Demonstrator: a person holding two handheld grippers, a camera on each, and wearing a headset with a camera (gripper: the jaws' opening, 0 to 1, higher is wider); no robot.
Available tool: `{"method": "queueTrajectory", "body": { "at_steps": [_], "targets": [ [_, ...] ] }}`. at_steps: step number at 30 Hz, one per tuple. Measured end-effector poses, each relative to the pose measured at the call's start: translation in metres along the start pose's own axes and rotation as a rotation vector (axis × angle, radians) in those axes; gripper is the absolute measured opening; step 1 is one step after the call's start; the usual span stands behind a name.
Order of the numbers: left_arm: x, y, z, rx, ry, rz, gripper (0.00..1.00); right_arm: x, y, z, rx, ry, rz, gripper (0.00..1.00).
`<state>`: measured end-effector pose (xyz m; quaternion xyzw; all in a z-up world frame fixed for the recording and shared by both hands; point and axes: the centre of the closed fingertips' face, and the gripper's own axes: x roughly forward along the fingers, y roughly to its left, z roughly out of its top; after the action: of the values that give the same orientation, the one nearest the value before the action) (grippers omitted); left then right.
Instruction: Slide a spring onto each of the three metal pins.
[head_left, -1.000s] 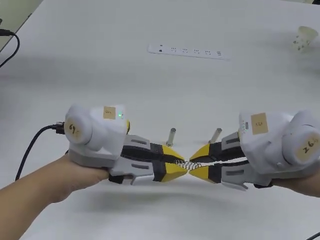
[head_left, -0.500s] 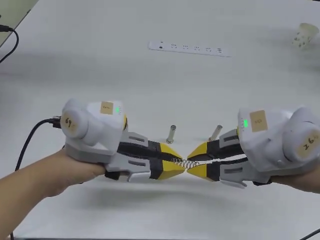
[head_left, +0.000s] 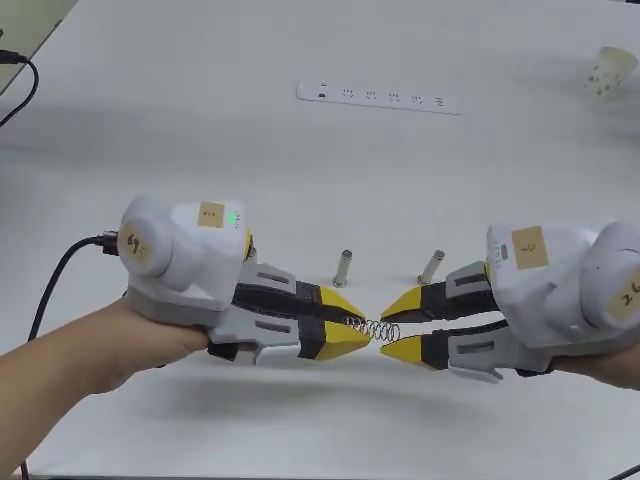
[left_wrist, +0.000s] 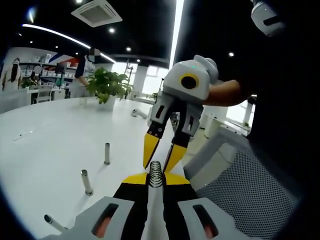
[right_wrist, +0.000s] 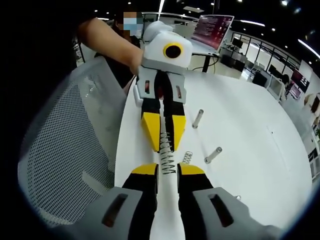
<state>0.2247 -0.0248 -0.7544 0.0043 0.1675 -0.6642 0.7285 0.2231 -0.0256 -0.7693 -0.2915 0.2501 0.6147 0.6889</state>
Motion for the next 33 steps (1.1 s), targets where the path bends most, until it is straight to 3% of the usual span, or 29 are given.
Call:
{"method": "queueTrajectory", "body": {
  "at_steps": [21,33],
  "targets": [
    [0.001,-0.002,0.001,-0.021,-0.005,-0.013,0.02,-0.002,0.001,-0.002,-0.014,0.025,0.028,0.08],
    [0.001,0.003,-0.006,-0.015,0.017,0.002,0.02,-0.011,-0.003,0.013,-0.061,0.009,0.023,0.07]
  ]
}}
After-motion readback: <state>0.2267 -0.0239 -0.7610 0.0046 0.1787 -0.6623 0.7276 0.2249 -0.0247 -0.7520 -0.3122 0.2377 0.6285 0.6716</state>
